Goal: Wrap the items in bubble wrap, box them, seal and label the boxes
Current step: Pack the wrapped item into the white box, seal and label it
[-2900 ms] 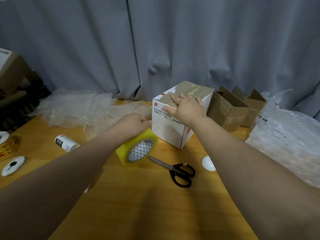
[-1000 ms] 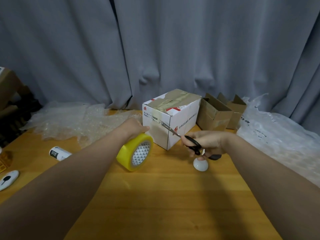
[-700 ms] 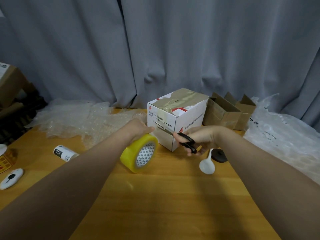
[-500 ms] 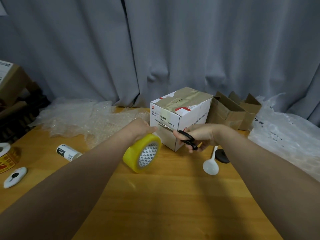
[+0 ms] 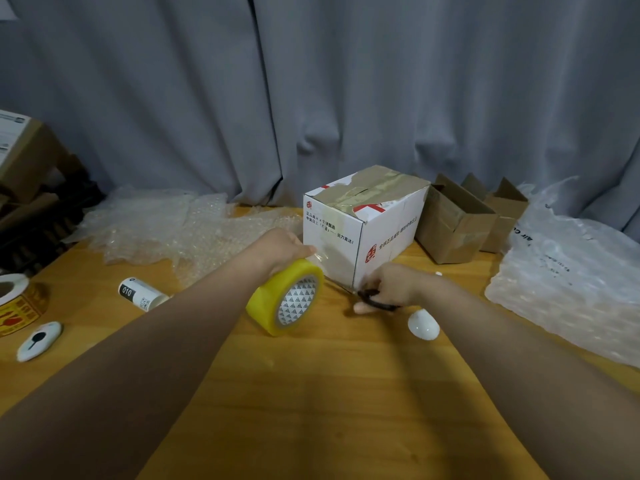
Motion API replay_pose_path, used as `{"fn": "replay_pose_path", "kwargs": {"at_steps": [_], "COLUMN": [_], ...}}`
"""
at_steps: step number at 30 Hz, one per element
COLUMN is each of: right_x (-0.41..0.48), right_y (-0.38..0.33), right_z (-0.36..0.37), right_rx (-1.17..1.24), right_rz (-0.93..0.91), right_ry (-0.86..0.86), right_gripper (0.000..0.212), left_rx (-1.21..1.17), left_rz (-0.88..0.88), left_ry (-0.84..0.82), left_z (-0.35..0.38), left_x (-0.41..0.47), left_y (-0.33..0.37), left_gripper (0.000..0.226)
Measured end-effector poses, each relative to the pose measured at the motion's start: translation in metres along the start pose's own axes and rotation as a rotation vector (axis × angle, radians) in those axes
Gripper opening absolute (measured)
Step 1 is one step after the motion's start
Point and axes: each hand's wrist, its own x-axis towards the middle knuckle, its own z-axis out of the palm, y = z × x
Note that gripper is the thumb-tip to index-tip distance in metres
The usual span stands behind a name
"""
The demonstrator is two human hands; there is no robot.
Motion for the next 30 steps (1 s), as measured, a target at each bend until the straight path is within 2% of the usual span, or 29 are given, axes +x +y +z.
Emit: {"fn": "replay_pose_path", "kwargs": {"at_steps": [5,7,8,10,11,13,14,15,17,18,20,23,26,30], "right_x": [-0.002,-0.002,-0.004,-0.009,-0.011,-0.017,-0.020,-0.022,-0.024,-0.024,-0.024,-0.028,-0.032,-0.035], "right_y": [-0.010,-0.016,-0.020,-0.034,-0.041,-0.058,-0.063,-0.066,-0.069,-0.069,-0.067,-0.064,-0.059,-0.052], "right_z": [0.011,0.009,0.009,0.009,0.009,0.009,0.011,0.013,0.017,0.018,0.018,0.014,0.014,0.018], "right_rx": [-0.207,-0.342,-0.333,-0.039,0.207,0.680,0.816,0.903,0.999,1.022,1.013,0.870,0.750,0.748], "right_rz": [-0.001,-0.001,-0.009,-0.078,-0.114,-0.127,-0.113,-0.117,-0.168,-0.191,-0.224,-0.304,-0.402,-0.357], "right_ry": [-0.016,0.133,0.296,0.595,0.618,0.453,0.382,0.340,0.366,0.414,0.506,0.586,0.611,0.581], "right_gripper": [0.036,0.026,0.021,0.032,0.040,0.049,0.049,0.042,0.018,0.013,0.023,0.019,0.014,0.015], "left_rx": [-0.113,-0.152,-0.159,-0.152,-0.148,-0.146,-0.145,-0.147,-0.145,-0.135,-0.112,-0.078,-0.064,-0.087], "left_rz": [0.120,0.184,0.208,0.248,0.271,0.320,0.342,0.357,0.367,0.361,0.336,0.288,0.251,0.252], "left_ry": [0.064,0.099,0.109,0.121,0.130,0.153,0.160,0.162,0.163,0.168,0.183,0.204,0.190,0.175], "left_z": [-0.003,-0.004,-0.004,-0.003,-0.002,0.002,0.004,0.006,0.011,0.012,0.014,0.017,0.021,0.024], "left_x": [-0.017,-0.024,-0.028,-0.036,-0.039,-0.045,-0.048,-0.050,-0.053,-0.053,-0.053,-0.051,-0.051,-0.055], "left_y": [-0.014,-0.021,-0.023,-0.025,-0.025,-0.023,-0.021,-0.019,-0.017,-0.016,-0.015,-0.010,-0.007,-0.006], "left_gripper": [0.021,0.020,0.021,0.022,0.022,0.019,0.018,0.017,0.016,0.017,0.019,0.023,0.026,0.025]}}
